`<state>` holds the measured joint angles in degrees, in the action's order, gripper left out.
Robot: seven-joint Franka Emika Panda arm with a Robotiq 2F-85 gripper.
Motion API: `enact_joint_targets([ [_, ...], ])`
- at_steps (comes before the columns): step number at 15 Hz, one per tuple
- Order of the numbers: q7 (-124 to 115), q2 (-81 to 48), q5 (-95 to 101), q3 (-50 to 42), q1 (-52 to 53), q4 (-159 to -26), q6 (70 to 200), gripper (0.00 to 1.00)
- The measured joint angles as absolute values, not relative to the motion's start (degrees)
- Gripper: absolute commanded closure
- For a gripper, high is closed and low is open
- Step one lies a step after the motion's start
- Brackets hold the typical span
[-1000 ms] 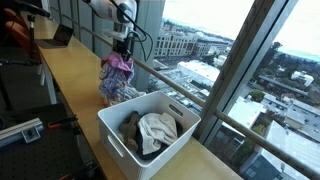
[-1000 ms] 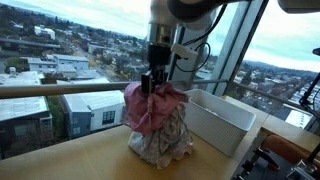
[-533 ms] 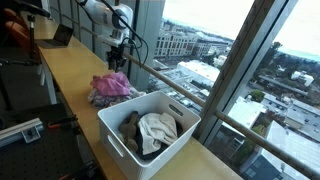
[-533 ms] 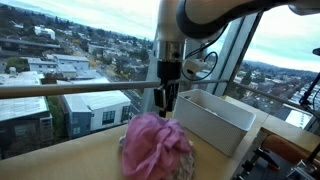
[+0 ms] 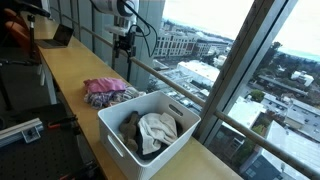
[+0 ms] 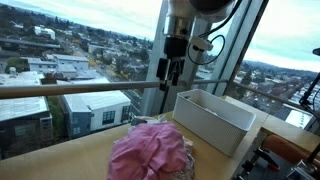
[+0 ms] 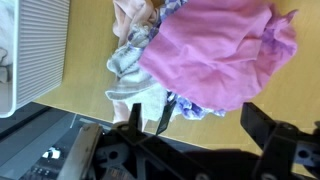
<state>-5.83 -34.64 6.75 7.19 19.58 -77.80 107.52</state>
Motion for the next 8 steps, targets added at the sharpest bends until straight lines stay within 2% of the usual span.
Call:
enact_joint_targets([
  [8,-5.83,-35.13,7.16,6.24,18.71,-77.50,107.66,0.00],
])
